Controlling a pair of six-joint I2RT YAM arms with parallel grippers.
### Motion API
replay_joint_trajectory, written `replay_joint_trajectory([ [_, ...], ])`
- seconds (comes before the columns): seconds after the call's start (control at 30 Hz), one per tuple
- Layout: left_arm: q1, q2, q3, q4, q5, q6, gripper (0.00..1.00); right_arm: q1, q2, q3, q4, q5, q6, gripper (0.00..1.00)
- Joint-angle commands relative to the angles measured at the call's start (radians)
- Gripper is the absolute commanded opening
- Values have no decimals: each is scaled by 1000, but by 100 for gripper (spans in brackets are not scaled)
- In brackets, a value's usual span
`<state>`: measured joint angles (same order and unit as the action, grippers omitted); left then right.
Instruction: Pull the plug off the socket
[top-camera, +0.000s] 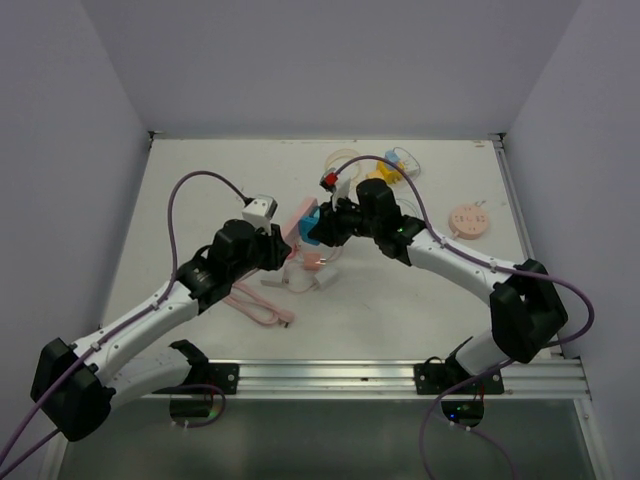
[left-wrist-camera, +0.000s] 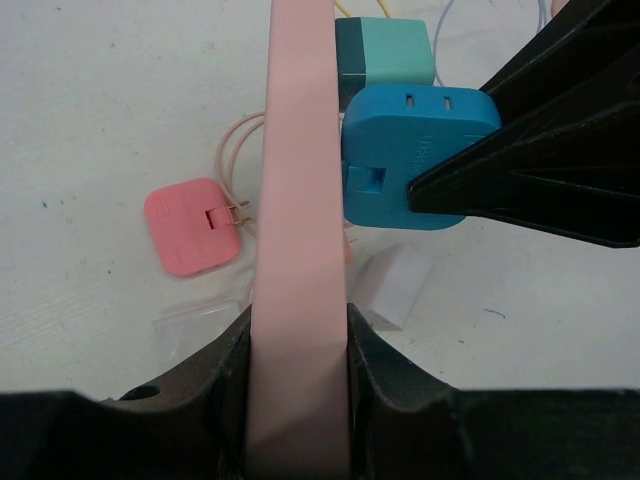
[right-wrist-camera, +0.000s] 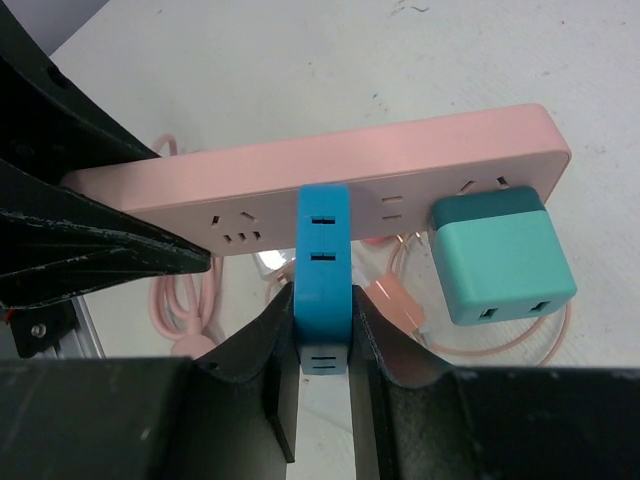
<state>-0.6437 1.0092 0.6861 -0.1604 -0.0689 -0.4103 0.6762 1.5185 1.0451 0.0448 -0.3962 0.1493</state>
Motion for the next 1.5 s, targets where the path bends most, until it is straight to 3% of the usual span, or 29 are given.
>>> replay_joint_trajectory([
  [0.0,1,8,64,18,-106,-21,0,8,-23,47,-40,2,-20,0],
  [0.17,30,86,95,-102,-251,-76,0,10,-64,33,-112,31,-36,0],
  [0.4,131,131,81,-114,-255,-122,0,10,-121,9,-186,45,-34,0],
  [0.67,147,118,110,-56,-229,-65,0,10,-175,-14,-224,-6,-4,0],
  [0.83,148,82,125,-34,-220,-22,0,31,-138,-42,-184,-121,94,0],
  [1.23,156,-17,82,41,-102,24,0,138,132,-37,6,-151,309,2],
  [1.33,156,-40,72,44,-83,25,0,138,172,-14,30,-142,326,9],
  [1.37,156,-44,69,44,-77,25,0,138,187,-8,26,-135,326,19],
  [1.47,156,-54,61,44,-52,21,0,138,198,7,15,-107,326,36],
])
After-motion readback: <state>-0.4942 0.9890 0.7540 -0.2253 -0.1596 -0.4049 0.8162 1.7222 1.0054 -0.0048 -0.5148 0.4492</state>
